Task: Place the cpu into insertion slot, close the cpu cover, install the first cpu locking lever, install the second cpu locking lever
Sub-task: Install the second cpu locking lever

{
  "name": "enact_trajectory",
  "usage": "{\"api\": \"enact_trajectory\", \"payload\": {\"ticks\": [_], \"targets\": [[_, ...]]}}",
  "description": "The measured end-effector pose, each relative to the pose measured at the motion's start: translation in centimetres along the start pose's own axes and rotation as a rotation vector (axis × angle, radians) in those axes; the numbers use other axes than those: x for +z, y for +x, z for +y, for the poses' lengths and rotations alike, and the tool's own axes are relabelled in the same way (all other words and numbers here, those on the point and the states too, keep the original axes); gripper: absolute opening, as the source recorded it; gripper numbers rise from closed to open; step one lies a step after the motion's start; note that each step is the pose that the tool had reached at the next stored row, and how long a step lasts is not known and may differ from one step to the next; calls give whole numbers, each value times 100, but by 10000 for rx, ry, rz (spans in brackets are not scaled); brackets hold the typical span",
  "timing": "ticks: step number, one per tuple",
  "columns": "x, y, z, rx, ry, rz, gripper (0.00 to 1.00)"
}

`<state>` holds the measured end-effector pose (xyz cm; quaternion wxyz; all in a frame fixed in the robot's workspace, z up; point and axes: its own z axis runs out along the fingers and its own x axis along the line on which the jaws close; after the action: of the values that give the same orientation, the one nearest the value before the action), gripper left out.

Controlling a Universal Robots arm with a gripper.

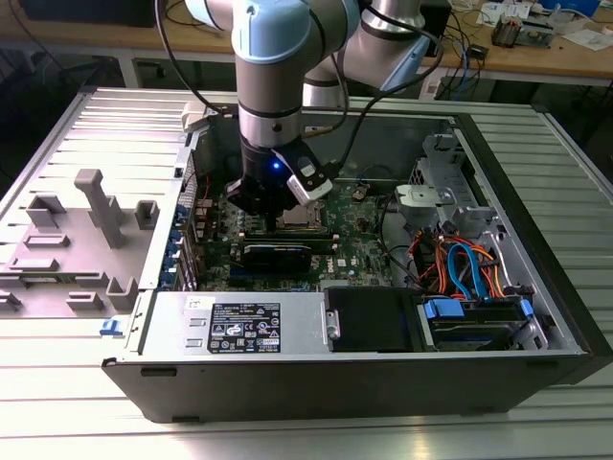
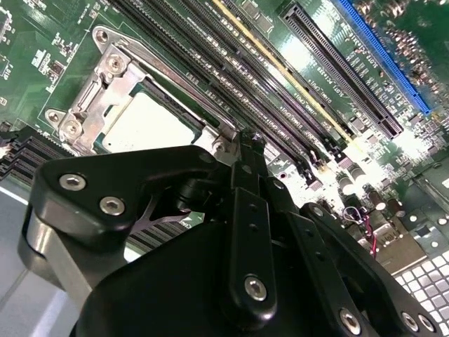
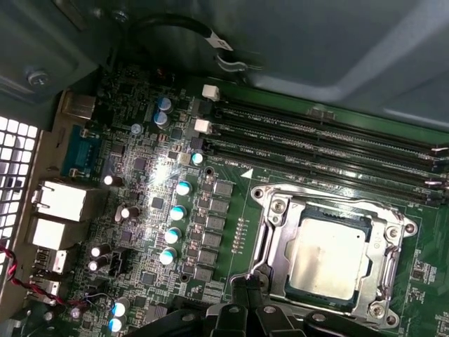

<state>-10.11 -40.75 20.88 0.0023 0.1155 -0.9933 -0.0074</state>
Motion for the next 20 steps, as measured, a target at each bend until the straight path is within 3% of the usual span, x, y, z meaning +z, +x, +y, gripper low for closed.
{"api": "enact_trajectory", "payload": {"ticks": [9,13,20], "targets": [[24,4,6,-211,-98,-22,12],[20,2,19,-271,-94,-17,12],[-184,-12,78,-293,-96,-8,12]]}}
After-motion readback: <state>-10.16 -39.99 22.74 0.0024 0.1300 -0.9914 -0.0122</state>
